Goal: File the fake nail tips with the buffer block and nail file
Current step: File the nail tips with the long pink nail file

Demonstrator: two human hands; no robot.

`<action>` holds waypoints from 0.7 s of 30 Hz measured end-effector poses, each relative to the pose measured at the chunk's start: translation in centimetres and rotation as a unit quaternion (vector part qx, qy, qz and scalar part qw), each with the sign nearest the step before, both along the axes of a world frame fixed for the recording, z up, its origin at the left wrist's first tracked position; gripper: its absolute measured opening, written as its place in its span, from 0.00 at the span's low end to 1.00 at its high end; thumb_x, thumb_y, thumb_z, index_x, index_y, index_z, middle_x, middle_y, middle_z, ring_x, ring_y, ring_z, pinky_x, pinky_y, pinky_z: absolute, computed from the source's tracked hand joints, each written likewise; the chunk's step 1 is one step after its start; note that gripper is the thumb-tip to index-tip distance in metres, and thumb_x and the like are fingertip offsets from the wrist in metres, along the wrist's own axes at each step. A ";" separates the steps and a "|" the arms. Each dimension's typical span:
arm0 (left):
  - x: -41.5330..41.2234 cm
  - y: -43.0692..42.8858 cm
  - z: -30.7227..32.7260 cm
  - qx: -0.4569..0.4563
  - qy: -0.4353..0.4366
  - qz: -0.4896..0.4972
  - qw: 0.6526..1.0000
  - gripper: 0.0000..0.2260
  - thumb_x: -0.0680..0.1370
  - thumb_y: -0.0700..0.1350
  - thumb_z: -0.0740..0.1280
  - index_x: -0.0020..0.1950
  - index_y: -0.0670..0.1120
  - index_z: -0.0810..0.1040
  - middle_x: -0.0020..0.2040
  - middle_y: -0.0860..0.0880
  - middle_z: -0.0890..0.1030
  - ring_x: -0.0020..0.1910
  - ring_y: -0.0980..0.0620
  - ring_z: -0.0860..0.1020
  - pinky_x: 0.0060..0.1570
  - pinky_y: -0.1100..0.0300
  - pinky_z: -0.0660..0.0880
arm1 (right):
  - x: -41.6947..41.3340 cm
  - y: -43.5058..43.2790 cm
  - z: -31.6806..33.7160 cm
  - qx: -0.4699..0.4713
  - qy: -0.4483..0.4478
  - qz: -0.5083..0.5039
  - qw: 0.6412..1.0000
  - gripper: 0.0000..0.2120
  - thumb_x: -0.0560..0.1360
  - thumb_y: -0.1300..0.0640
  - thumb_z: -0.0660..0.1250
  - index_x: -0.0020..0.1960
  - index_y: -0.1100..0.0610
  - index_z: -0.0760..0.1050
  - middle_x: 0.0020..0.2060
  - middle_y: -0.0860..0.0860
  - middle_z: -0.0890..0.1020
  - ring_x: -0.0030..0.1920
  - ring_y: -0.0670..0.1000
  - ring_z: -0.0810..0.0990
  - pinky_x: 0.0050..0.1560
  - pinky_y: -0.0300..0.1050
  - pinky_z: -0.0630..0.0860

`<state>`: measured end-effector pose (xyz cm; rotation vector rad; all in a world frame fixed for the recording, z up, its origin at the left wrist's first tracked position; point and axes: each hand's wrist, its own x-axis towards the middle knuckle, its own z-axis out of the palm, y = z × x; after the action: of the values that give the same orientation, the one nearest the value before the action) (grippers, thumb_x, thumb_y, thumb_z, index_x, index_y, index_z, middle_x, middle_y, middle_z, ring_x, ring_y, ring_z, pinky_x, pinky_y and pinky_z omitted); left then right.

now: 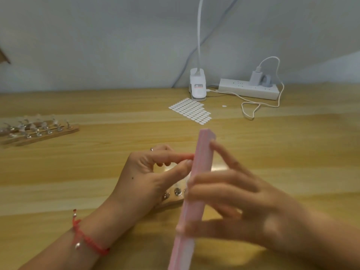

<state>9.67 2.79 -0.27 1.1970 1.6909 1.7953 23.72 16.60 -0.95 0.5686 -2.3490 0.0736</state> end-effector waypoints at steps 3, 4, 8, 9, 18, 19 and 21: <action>-0.1 0.0 0.1 -0.005 0.012 -0.018 1.000 0.12 0.61 0.55 0.77 0.43 0.57 0.86 0.34 0.56 0.76 0.39 0.52 0.72 0.42 0.60 0.69 | -0.3 2.8 1.7 -0.073 0.030 -0.116 0.990 0.14 0.78 0.68 0.66 0.59 0.55 0.81 0.54 0.57 0.79 0.59 0.56 0.76 0.69 0.68 0.66; 0.0 0.0 0.1 -0.005 0.016 -0.020 1.000 0.12 0.61 0.55 0.77 0.43 0.57 0.86 0.34 0.55 0.77 0.40 0.51 0.72 0.43 0.58 0.70 | -0.2 3.1 1.8 -0.102 0.030 -0.143 0.984 0.15 0.78 0.68 0.65 0.60 0.55 0.80 0.55 0.58 0.78 0.59 0.57 0.76 0.71 0.64 0.66; -0.1 -0.1 -0.1 0.003 0.001 -0.009 1.000 0.09 0.62 0.53 0.75 0.42 0.57 0.87 0.35 0.55 0.78 0.40 0.52 0.73 0.41 0.58 0.68 | -0.1 -0.4 -0.2 -0.043 -0.005 -0.020 0.999 0.12 0.80 0.60 0.68 0.62 0.48 0.80 0.55 0.54 0.83 0.60 0.54 0.80 0.73 0.62 0.65; -0.1 -0.1 0.0 0.003 0.003 -0.006 1.000 0.09 0.62 0.54 0.74 0.42 0.57 0.86 0.36 0.56 0.80 0.40 0.53 0.74 0.40 0.58 0.69 | -0.1 -0.2 0.1 -0.024 -0.003 -0.001 1.000 0.13 0.81 0.59 0.67 0.62 0.48 0.80 0.55 0.53 0.83 0.60 0.52 0.79 0.72 0.65 0.64; -0.1 -0.1 0.3 0.002 0.023 0.007 1.000 0.08 0.64 0.53 0.73 0.42 0.61 0.85 0.37 0.57 0.84 0.32 0.62 0.76 0.37 0.58 0.73 | 0.0 -0.5 -0.4 -0.027 0.003 0.011 1.000 0.11 0.80 0.61 0.68 0.60 0.49 0.81 0.55 0.53 0.82 0.61 0.52 0.77 0.72 0.67 0.64; -0.1 -0.1 0.3 0.000 0.034 0.002 0.999 0.08 0.64 0.54 0.74 0.42 0.62 0.85 0.37 0.59 0.84 0.32 0.63 0.77 0.37 0.62 0.74 | -0.2 0.3 0.0 -0.045 0.013 -0.005 0.999 0.13 0.79 0.63 0.68 0.61 0.50 0.79 0.57 0.53 0.80 0.61 0.52 0.76 0.72 0.67 0.64; 0.2 0.1 0.3 -0.005 0.049 0.006 0.999 0.09 0.65 0.55 0.76 0.44 0.63 0.85 0.40 0.58 0.85 0.38 0.61 0.80 0.44 0.61 0.75 | -0.4 2.7 0.7 -0.073 0.049 -0.074 0.993 0.17 0.78 0.68 0.66 0.61 0.52 0.76 0.57 0.54 0.75 0.60 0.55 0.75 0.71 0.67 0.64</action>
<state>9.86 2.89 0.06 1.2922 1.7623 1.7596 23.35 19.30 -0.20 0.3178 -2.2602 0.1434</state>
